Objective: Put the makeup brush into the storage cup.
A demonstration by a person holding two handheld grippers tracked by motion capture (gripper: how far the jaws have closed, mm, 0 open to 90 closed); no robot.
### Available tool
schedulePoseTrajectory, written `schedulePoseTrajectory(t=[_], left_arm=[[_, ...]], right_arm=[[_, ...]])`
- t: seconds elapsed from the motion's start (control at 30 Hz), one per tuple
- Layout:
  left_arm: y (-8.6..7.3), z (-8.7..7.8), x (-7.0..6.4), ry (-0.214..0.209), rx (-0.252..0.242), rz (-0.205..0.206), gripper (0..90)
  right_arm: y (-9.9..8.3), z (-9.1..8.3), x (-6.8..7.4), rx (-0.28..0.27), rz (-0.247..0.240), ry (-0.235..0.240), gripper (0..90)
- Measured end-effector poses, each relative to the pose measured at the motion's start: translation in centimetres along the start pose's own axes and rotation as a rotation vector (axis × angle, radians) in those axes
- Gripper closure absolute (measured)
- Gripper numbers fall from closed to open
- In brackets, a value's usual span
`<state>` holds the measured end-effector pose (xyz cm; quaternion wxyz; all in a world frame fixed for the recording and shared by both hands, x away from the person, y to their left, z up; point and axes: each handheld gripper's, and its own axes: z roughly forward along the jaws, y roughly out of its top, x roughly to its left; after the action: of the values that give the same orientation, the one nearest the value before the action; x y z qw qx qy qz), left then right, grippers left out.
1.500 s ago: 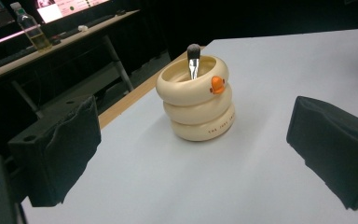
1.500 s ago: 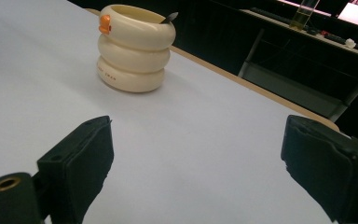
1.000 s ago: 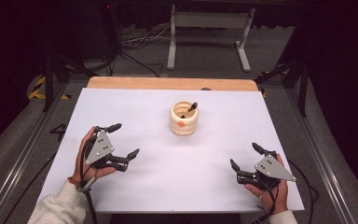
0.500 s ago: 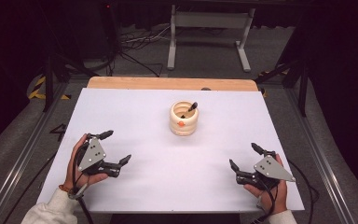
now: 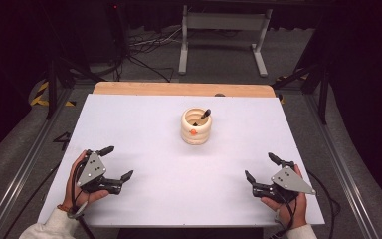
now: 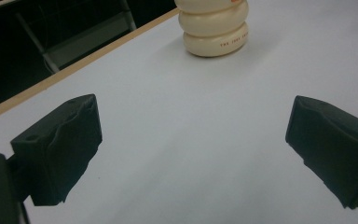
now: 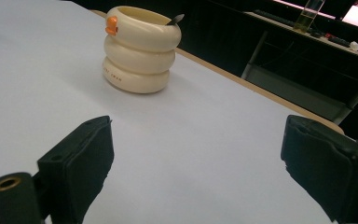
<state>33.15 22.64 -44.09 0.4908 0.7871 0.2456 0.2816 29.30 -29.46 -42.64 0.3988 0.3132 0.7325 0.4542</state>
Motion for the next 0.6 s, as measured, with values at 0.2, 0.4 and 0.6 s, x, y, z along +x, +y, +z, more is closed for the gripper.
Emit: schedulePoseTrajectory(t=[0.2,0.4,0.6], left_arm=[[-0.9,-0.6,0.1,0.001,0.014,-0.032,4.3],[-1.7,-1.5,0.2,0.008,0.026,-0.061,4.3],[-1.9,-1.7,0.1,0.009,0.022,-0.076,4.4]], right_arm=[[0.0,0.0,0.0,0.0,-0.002,0.001,10.0],[0.0,0.0,0.0,-0.002,-0.004,0.005,10.0],[0.1,-0.1,0.0,-0.004,-0.005,0.004,10.0]])
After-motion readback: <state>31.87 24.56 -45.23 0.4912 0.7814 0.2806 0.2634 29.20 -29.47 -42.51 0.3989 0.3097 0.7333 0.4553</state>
